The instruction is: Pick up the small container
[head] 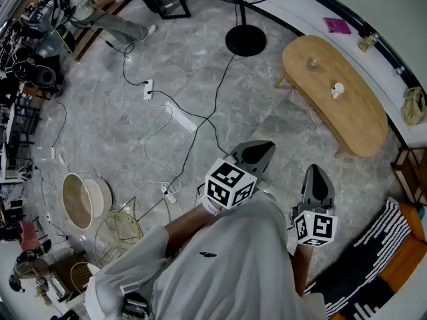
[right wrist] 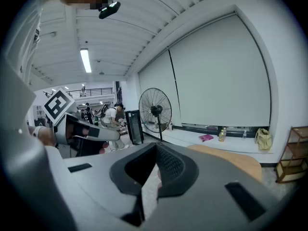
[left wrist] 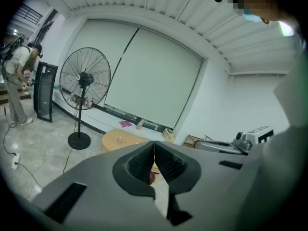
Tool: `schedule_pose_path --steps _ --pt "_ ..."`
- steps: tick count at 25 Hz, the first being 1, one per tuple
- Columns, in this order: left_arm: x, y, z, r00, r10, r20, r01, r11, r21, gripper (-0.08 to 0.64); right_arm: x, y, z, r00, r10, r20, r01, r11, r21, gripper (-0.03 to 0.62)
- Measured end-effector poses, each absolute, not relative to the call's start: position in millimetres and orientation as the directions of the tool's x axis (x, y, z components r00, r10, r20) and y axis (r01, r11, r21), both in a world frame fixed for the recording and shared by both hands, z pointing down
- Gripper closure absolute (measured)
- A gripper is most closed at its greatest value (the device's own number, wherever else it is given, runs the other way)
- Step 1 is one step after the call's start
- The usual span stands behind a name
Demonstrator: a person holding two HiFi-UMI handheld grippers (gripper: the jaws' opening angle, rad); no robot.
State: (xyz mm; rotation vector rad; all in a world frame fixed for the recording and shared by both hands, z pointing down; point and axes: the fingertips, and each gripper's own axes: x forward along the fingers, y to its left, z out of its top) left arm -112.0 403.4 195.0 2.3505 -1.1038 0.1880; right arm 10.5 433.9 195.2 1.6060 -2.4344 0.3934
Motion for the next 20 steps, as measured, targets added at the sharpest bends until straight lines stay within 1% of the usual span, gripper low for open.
schedule_pose_path --steps 3,7,12,15,20 --pt "-113 419 198 0.661 -0.663 0.353 -0.746 -0.523 0.413 0.54 10 450 193 -0.371 -0.872 0.317 -0.927 0.368 -0.073 0.586" --pt "-122 421 191 0.663 -0.671 0.332 -0.744 -0.54 0.394 0.54 -1 456 180 -0.384 -0.879 0.284 -0.92 0.391 -0.032 0.586" --pt "-91 432 191 0.659 -0.683 0.316 -0.746 -0.538 0.393 0.54 30 470 186 -0.356 -0.884 0.303 -0.926 0.378 0.016 0.588" --pt "-77 439 189 0.669 -0.673 0.316 -0.739 -0.553 0.384 0.54 39 476 181 -0.36 -0.888 0.288 -0.925 0.38 0.018 0.588" --pt "-74 444 188 0.664 -0.677 0.318 -0.745 -0.562 0.36 0.54 44 483 183 -0.361 -0.891 0.276 -0.927 0.375 -0.003 0.588"
